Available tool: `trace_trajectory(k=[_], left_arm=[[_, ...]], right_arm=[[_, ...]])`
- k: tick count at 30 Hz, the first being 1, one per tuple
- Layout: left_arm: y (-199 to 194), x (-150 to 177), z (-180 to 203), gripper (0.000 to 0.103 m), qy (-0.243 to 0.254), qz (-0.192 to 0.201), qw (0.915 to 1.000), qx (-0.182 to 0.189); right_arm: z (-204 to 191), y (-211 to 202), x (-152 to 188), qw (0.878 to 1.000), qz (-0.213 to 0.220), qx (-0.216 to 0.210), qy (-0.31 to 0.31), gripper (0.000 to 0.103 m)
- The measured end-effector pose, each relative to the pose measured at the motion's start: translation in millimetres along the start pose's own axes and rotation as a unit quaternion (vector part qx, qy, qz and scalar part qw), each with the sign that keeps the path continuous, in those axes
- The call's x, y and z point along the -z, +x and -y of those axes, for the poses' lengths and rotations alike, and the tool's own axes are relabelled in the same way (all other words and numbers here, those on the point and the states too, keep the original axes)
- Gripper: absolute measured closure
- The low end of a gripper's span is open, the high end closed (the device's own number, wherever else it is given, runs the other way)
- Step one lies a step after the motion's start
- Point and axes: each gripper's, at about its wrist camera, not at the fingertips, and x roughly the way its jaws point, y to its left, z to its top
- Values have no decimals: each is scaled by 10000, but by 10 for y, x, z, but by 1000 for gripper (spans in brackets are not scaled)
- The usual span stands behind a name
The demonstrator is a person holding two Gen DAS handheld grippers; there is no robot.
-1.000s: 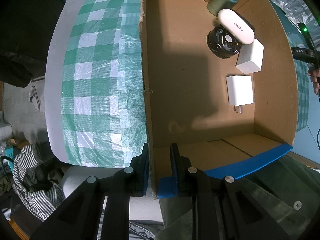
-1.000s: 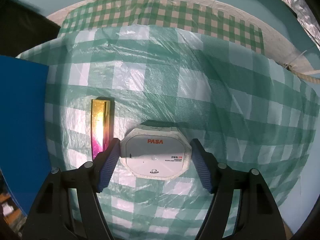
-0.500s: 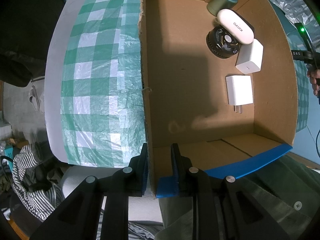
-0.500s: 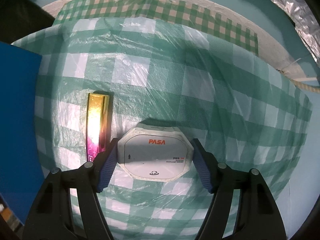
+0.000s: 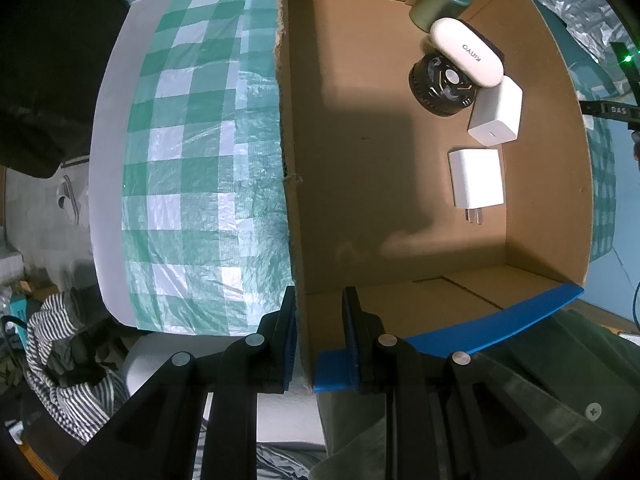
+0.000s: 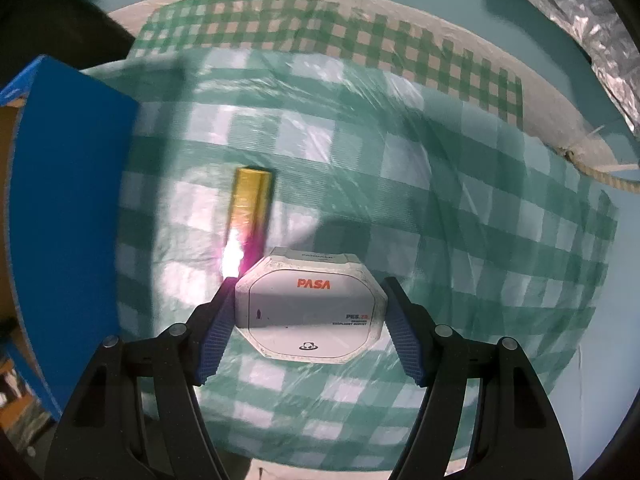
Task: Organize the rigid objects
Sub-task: 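Grasp the white octagonal PASA device with the right gripper, then lift the PASA device and carry it over the box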
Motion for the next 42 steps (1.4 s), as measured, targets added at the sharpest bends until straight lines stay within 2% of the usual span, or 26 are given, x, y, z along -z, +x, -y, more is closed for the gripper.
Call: trace_trajectory(k=[15,25,35,42], left_arm=[[-8,-3,-7,82,-3,-5,10000,21],[-11,16,-24,82,-36,18,10000,31],[25,8,-20,82,-62,-13,10000,41],[18,13,-37,82,-96,19,9999,65]], right_arm=[[-511,-616,-15,9960,395,-167,-783,32],[-897,-862,-23,9901,499,-169,-1298,32],[-1404,-1041,-37,9777,653,-302,-1971,32],[-1830,-1023,-68,9632,668,-390,-2574,32]])
